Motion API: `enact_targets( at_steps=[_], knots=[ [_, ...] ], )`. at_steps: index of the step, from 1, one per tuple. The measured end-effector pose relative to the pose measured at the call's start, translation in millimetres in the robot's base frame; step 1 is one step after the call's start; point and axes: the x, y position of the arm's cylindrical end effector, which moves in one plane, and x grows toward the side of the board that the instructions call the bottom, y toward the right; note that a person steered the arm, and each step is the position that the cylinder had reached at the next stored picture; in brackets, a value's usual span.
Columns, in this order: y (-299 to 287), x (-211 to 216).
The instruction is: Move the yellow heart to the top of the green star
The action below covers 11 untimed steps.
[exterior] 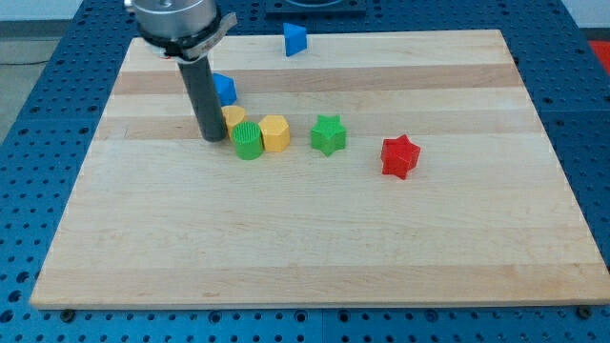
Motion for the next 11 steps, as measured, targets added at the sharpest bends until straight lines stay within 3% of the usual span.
enact_targets(
  at_steps=[1,2,4,5,7,9,11],
  knots=[
    [11.1,-28.5],
    [51.7,-30.7],
    [53.5,3.4],
    [63.7,-4.9],
    [113.0,-58.9],
    [61.2,-10.8],
    [94.0,-7.4]
  ],
)
